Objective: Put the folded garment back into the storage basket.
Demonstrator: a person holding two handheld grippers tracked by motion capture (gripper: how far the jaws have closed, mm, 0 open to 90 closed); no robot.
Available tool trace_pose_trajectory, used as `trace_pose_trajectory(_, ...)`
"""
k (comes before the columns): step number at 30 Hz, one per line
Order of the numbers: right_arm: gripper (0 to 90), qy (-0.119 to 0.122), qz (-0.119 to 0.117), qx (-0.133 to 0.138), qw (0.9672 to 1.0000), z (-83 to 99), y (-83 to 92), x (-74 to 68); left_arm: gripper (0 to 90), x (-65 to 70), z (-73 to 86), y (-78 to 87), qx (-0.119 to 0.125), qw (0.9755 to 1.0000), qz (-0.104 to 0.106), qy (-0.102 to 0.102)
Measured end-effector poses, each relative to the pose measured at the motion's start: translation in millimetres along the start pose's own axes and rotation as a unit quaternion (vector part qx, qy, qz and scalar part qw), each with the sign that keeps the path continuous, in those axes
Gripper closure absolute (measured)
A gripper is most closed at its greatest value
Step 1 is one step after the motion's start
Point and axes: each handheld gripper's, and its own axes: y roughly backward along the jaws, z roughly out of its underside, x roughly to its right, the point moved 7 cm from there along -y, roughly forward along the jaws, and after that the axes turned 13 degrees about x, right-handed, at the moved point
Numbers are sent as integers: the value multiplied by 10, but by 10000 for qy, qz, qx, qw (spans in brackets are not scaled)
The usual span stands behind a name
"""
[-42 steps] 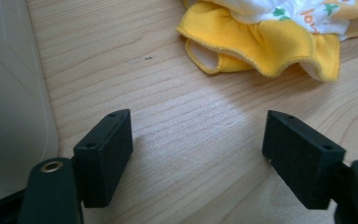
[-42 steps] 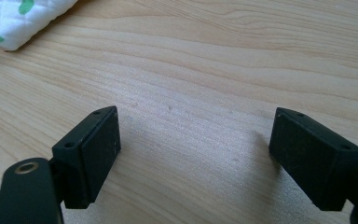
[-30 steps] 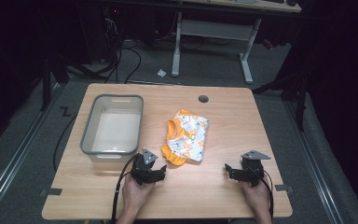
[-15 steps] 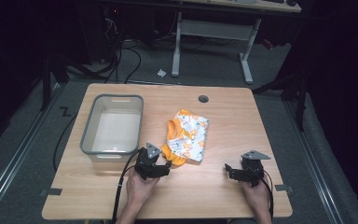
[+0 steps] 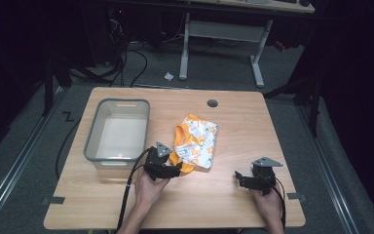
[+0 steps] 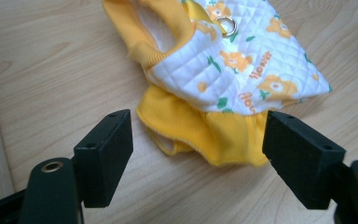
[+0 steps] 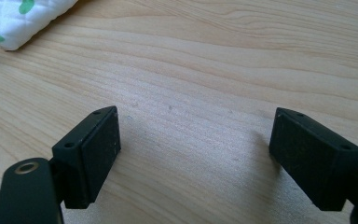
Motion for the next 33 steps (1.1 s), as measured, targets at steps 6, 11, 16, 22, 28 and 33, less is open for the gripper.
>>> trace_pose_trajectory(6,164,-1,-3,0,10000,0,0,0,244,-9,-113,-80,-34,10000,47,40)
trace_pose_trajectory(11,164,-1,-2,0,10000,0,0,0,243,-9,-221,-180,-74,9999,81,8)
trace_pose_trajectory(16,164,-2,-3,-1,10000,0,0,0,241,-13,-287,-256,-107,9999,92,24)
trace_pose_trajectory(22,164,-1,-11,-6,10000,1,1,-1,243,-43,-359,-370,-118,9998,90,115)
trace_pose_trajectory(28,164,-2,-3,-1,10000,0,0,0,229,-61,-392,-484,-315,9994,89,109)
trace_pose_trajectory(33,164,-2,-4,-1,10000,0,0,0,224,-90,-448,-559,-361,9993,64,119)
